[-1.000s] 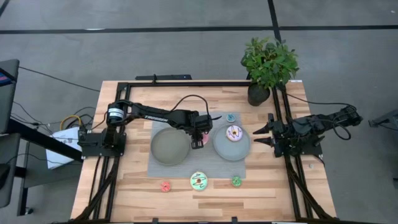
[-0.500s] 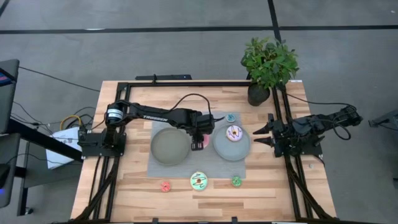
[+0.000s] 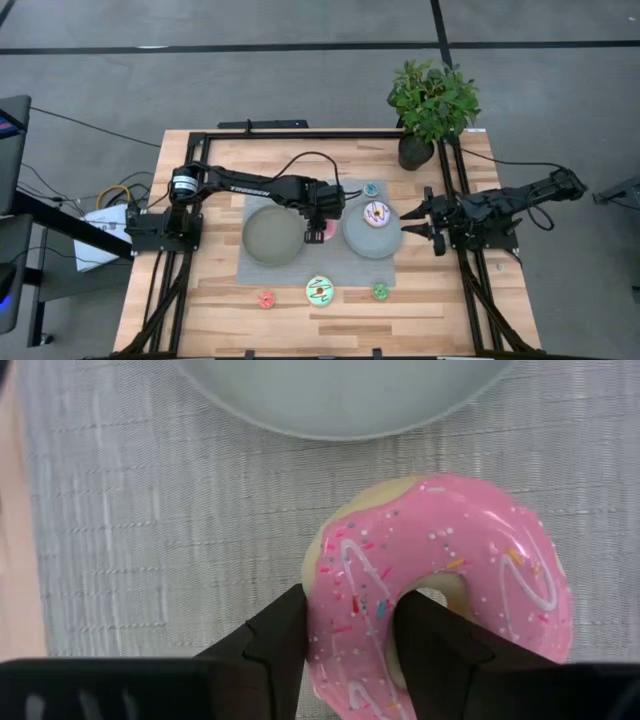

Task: Pick & Place donuts
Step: Put the big pink donut into the blue plate

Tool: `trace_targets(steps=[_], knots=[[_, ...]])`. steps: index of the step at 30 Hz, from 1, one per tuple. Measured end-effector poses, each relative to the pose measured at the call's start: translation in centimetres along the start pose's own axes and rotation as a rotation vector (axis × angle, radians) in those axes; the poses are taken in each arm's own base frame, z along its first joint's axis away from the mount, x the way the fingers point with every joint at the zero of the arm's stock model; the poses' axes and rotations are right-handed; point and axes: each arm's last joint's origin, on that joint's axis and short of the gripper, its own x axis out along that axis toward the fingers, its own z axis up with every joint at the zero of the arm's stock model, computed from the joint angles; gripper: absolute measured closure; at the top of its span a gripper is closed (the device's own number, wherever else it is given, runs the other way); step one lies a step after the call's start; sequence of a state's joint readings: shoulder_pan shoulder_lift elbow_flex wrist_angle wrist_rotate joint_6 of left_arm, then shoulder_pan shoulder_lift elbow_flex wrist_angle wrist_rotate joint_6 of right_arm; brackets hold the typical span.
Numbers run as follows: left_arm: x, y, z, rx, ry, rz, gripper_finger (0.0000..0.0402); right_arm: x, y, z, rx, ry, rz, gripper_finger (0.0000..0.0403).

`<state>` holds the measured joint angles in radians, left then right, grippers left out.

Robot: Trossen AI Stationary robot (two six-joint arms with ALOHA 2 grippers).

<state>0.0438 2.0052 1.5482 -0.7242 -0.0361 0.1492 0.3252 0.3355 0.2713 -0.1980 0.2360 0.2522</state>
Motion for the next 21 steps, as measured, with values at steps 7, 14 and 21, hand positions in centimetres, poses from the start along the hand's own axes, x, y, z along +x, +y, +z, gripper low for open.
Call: trace_targets(steps=[7,14,21], knots=[[-0.7,-1.6,0.3,0.071,0.0,0.097,0.0269,2.1,0.6,0.3,0.045,-0.052,0.014,0.0268],[-1.6,-3.9,0.5,0.157,0.002,0.277,0.0269,3.7,0.9,-0.2,0.05,-0.007,0.003,0.026],[-2.3,-6.4,0.5,0.244,0.017,0.507,0.0269,4.4,0.9,-0.7,0.073,0.034,-0.009,0.0245]])
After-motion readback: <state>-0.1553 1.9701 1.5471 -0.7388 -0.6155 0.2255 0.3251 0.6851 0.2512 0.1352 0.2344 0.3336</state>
